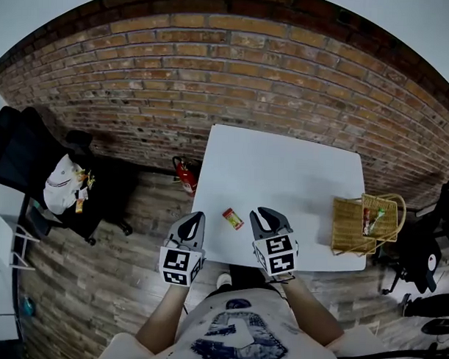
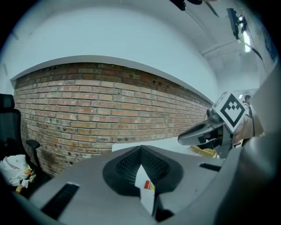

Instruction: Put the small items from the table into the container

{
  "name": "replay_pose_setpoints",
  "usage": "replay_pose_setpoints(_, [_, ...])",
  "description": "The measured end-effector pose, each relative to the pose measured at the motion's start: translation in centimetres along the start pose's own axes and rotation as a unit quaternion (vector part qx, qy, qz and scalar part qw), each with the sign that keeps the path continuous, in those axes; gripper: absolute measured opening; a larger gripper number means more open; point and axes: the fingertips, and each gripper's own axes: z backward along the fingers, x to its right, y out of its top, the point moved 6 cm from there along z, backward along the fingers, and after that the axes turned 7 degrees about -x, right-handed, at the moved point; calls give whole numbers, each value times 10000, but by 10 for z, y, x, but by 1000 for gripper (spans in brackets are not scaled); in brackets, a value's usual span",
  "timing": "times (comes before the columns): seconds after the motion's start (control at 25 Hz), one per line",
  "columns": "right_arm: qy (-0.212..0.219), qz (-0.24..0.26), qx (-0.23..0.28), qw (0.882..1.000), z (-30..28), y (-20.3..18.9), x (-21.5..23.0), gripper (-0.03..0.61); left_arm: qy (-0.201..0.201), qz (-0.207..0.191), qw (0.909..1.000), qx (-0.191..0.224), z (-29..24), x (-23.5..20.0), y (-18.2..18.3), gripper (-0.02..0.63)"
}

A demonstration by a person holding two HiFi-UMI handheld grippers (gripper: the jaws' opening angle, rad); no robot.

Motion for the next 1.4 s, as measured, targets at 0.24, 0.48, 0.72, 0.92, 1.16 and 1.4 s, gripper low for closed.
replay_pose_setpoints(0.24, [283,69,-304,9991,-26,-12,-8,80,147,159,9996,-188,-5,-9,-17,48])
replay_pose_setpoints(0.48, [525,156,-657,9963,-56,-28,-14,88,231,281,9986,-378,-14,-16,-32,48])
replay_pose_setpoints(0.72, [777,238,-975,9919,-82,-40,-18,121,259,353,9976,-544,-28,-20,-42,48])
replay_pose_setpoints(0.92, [928,285,-1228,9877,-101,-50,-19,135,279,432,9964,-667,-39,-22,-48,48])
replay_pose_setpoints(1.16, [1125,346,-1548,9809,-123,-63,-24,163,290,482,9941,-930,-51,-29,-58,48])
replay_pose_setpoints(1.4, [1310,428,-1790,9742,-139,-75,-30,207,310,538,9940,-899,-63,-30,-59,48])
